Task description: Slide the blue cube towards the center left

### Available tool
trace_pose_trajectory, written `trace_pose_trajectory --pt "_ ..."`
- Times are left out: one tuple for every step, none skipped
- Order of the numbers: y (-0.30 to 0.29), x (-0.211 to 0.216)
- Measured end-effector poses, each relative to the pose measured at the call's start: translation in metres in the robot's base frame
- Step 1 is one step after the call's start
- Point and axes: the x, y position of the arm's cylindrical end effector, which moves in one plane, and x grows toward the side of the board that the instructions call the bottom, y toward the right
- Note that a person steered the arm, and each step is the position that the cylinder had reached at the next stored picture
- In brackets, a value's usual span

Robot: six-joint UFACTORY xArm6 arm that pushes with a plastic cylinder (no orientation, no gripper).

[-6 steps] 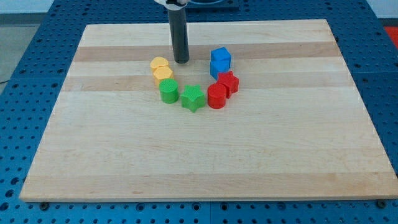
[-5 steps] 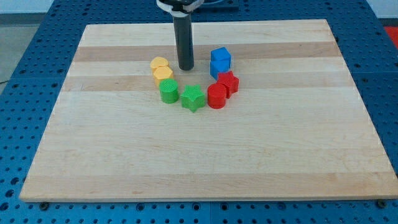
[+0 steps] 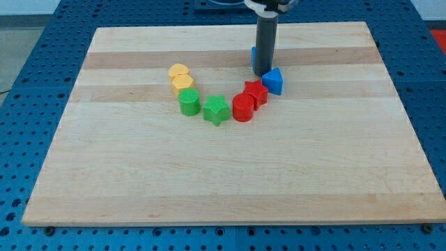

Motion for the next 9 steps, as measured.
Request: trace_pose_trajectory --pt "0.005 -0.012" --pt "0.052 -0.014" --pt "0.071 -0.04" --pt "0.022 -0.046" --pt "-0.077 -0.041" --pt "-0.132 -0.04" --pt "-0.125 -0.043" --pt "-0.164 -0.045" --pt "-0.224 -0.041"
